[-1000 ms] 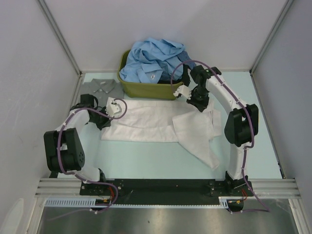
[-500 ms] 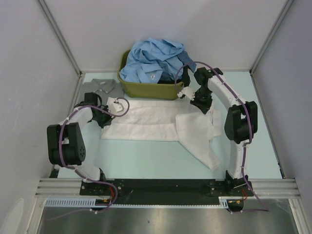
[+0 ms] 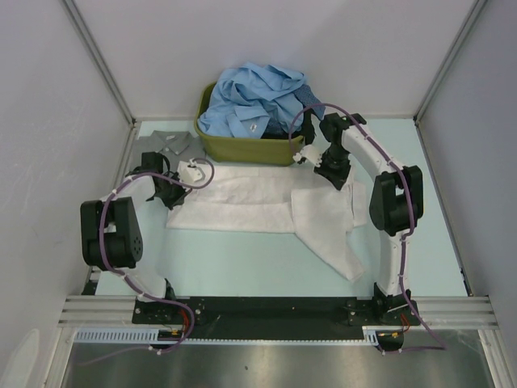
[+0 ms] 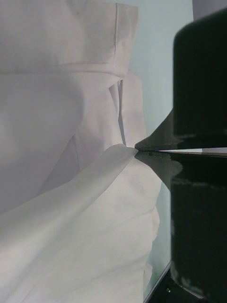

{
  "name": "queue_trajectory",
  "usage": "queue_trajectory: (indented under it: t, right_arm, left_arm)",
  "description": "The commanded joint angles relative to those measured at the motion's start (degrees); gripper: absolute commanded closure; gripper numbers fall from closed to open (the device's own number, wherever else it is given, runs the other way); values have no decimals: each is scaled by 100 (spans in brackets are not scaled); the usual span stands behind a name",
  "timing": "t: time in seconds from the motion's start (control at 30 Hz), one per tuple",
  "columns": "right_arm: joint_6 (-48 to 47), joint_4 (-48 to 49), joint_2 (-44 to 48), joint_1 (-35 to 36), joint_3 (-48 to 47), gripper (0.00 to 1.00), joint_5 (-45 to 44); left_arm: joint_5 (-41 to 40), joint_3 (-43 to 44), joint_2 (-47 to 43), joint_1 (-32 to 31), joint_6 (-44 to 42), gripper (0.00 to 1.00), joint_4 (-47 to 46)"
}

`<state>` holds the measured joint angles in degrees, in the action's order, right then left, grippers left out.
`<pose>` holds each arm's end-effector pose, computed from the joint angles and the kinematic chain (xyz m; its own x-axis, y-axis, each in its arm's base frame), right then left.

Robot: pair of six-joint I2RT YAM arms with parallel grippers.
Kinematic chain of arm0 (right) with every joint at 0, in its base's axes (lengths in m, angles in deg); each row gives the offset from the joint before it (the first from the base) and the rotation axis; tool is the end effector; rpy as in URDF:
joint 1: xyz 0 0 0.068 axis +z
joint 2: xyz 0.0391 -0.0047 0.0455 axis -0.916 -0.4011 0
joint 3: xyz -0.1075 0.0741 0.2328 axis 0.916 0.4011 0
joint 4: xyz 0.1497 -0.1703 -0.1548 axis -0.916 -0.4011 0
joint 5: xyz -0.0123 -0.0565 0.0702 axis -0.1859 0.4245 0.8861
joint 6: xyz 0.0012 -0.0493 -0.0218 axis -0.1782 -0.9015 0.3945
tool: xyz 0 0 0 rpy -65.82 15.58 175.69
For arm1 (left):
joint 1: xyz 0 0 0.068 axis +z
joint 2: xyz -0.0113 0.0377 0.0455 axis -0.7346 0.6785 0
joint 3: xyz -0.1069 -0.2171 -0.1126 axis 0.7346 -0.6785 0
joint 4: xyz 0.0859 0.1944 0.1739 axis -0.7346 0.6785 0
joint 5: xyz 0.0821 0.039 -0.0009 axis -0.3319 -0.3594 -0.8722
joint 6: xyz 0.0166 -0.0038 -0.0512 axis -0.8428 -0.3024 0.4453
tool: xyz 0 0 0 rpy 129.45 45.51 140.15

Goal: Fold and stack the long sleeve shirts
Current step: Fold the shirt

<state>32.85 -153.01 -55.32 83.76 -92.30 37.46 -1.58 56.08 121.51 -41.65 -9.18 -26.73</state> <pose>0.3968 0.1283 0.2341 -0.2927 -0.9511 -0.0989 -0.9562 0.2907 0.0344 0.3269 0.0183 0.1605 -0.4221 0.7556 -0.5009 0.8222 0.5518 0.1395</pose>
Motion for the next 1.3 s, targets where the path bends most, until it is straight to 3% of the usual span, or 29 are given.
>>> queue_trajectory:
  t: [0.0, 0.07, 0.13, 0.17, 0.2, 0.27, 0.3, 0.43, 0.47, 0.53, 0.57, 0.6, 0.7, 0.73, 0.9, 1.03, 1.27]
  right_arm:
    - [171, 106, -111, 8, -190, 100, -202]
    - [198, 62, -155, 26, -173, 100, -211]
    - [329, 53, -172, 0, -138, 91, -220]
    - [417, 27, -181, -18, -164, 85, -220]
    - [487, -17, -190, -62, -207, 71, -176]
    - [742, -227, -155, -324, -443, 56, -62]
    - [943, -315, -120, -474, -523, 53, 164]
    - [1235, -1018, 545, -1387, -666, 48, 1841]
    - [1209, -1011, 818, -1694, -238, 42, 2515]
    - [607, -1020, 1337, -1934, 448, 39, 2820]
    - [394, -1020, 1870, -1778, 1191, 38, 2743]
    - [209, -959, 2102, -1532, 1555, 38, 2603]
    - [-83, -434, 3016, -557, 3111, 39, 1698]
    - [-109, -239, 3244, -328, 3523, 39, 1522]
    - [417, 1211, 4616, 1646, 5361, 29, 326]
    - [1199, 1748, 4601, 2633, 5916, 25, 18]
    - [2236, 2688, 3854, 3383, 6304, 25, -412]
  left_arm:
    - [-160, 115, 63, -35, 283, 100, -382]
    - [-204, 124, 106, -36, 336, 100, -418]
    - [-266, 115, 142, -36, 398, 98, -479]
    - [-301, 133, 159, -53, 442, 94, -488]
    - [-336, 168, 177, -53, 573, 90, -488]
    - [-433, 238, 116, -36, 775, 74, -471]
    - [-233, 230, 28, -18, 820, 64, -436]
    - [610, 98, -709, 44, 1013, 46, -392]
    - [761, 72, -980, 9, 1083, 43, -339]
    - [894, 10, -1193, -44, 1127, 38, -313]
    - [912, -25, -1325, -96, 1171, 37, -304]
    - [929, -51, -1396, -132, 1180, 31, -304]
    - [965, -157, -1589, -185, 1347, 27, -321]
    - [930, -227, -1633, -202, 1408, 17, -356]
    - [718, -596, -2098, -194, 1804, 16, -637]
    - [684, -1017, -2546, -203, 1883, 14, -655]
    - [481, -1589, -3381, -202, 1875, 13, -585]
